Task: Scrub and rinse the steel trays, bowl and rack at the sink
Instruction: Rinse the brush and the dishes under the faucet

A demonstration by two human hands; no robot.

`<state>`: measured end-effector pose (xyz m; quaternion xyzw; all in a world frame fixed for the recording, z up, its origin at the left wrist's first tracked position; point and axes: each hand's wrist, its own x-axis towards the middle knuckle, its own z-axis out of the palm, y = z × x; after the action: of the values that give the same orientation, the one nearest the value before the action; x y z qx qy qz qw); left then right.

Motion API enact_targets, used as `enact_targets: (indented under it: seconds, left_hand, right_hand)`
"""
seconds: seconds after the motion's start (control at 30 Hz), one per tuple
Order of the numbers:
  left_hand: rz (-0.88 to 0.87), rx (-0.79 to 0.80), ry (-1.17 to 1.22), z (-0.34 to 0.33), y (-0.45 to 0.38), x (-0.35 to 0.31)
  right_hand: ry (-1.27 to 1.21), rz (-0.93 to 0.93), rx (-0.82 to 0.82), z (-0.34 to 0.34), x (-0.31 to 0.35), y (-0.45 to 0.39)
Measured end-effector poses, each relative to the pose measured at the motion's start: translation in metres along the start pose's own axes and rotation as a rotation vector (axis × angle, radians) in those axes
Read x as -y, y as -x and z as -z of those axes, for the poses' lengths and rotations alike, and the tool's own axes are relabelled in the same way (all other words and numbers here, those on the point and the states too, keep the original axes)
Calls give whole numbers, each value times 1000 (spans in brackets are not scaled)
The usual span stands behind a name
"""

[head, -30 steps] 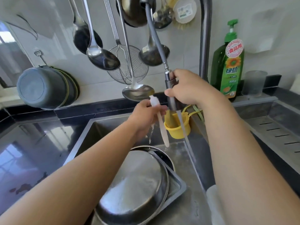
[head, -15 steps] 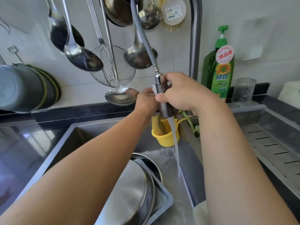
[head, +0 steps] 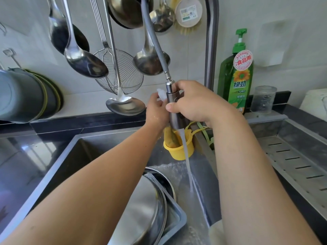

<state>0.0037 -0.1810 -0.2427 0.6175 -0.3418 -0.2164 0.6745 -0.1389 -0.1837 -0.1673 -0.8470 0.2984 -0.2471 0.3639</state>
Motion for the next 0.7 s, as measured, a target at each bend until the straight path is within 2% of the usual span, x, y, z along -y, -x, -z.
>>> enact_targets:
  seconds: [0.1, 0.2, 0.27, 0.3, 0.37, 0.43, 0.57, 0.63, 0.7]
  left_hand:
    - [-49, 10, -121, 0, -9, 5]
    - [-22, 124, -290, 1, -13, 16]
    - [-70, 256, -603, 1, -14, 28]
    - [-9, 317, -726, 1, -13, 33]
    - [57, 285, -979, -1, 0, 35]
    - [86, 258, -972, 1, 5, 37]
    - [196, 282, -674, 18, 26, 33]
    - [227, 333, -706, 45, 52, 26]
    - [314, 325, -845, 86, 74, 25]
  right_hand:
    - [2, 4, -3, -1, 0, -1]
    - [6, 13, 4, -1, -1, -2]
    - [7, 18, 3, -1, -3, -2]
    - [6, 19, 1, 0, -3, -2]
    - [0, 20, -6, 0, -4, -2]
    - [-1, 16, -12, 1, -5, -3]
    - [20, 2, -9, -2, -2, -5]
    - [25, -4, 1, -6, 2, -5]
    - [19, -6, 16, -16, 12, -2]
